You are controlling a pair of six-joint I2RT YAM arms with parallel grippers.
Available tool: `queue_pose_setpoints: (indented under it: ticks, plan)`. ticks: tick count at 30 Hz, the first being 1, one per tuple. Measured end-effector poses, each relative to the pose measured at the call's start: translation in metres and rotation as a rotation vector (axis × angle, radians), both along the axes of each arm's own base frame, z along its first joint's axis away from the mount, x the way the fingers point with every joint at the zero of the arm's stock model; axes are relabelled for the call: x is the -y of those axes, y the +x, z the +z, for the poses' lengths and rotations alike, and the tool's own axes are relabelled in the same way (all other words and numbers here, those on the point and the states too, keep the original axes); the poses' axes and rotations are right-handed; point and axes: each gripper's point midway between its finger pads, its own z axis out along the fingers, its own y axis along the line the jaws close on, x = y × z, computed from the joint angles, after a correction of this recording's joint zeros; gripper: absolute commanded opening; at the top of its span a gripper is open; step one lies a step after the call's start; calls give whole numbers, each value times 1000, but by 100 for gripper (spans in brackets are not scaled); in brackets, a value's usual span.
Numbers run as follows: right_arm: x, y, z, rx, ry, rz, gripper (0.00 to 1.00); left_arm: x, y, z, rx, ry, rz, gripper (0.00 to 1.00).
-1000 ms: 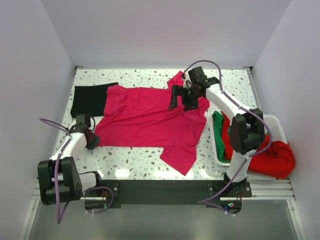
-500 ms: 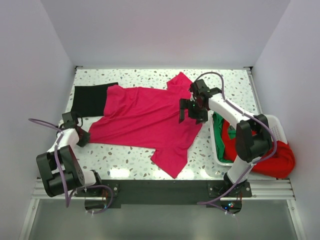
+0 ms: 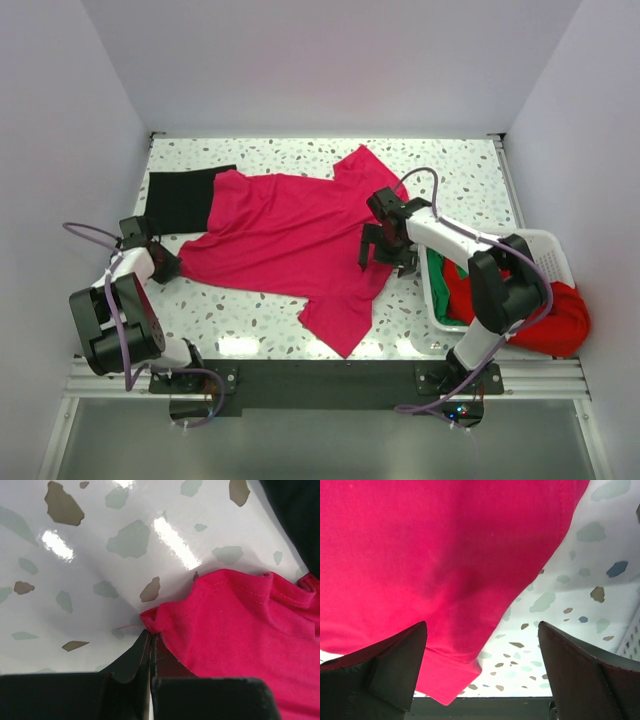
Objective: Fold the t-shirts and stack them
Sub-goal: Flatten the tshirt out
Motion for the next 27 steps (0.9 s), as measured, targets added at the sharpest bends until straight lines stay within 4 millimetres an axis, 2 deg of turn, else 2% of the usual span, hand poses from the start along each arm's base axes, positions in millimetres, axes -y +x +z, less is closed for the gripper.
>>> queue_pose_setpoints:
  ticks: [7, 16, 18, 19, 22, 23, 26, 27]
  plan:
    - [-1, -8, -5, 22, -27, -32, 89, 4, 5, 1, 12, -11, -58, 0]
    - [-1, 7, -23, 46, -53, -55, 75, 7, 7, 1, 23, -25, -75, 0]
    - [-4, 11, -29, 51, -47, -54, 68, 7, 7, 1, 23, -24, -81, 0]
    - [-6, 13, -30, 55, -43, -54, 65, 7, 6, 1, 23, -24, -83, 0]
    - [-8, 14, -32, 58, -34, -52, 35, 8, 7, 1, 24, -25, -90, 0]
    - [-8, 14, -31, 59, -36, -48, 14, 8, 7, 1, 24, -25, -91, 0]
    - [-3, 10, -27, 46, -52, -48, 0, 8, 7, 1, 23, -25, -90, 0]
    - [-1, 8, -23, 43, -58, -50, 0, 8, 6, 1, 22, -26, -90, 0]
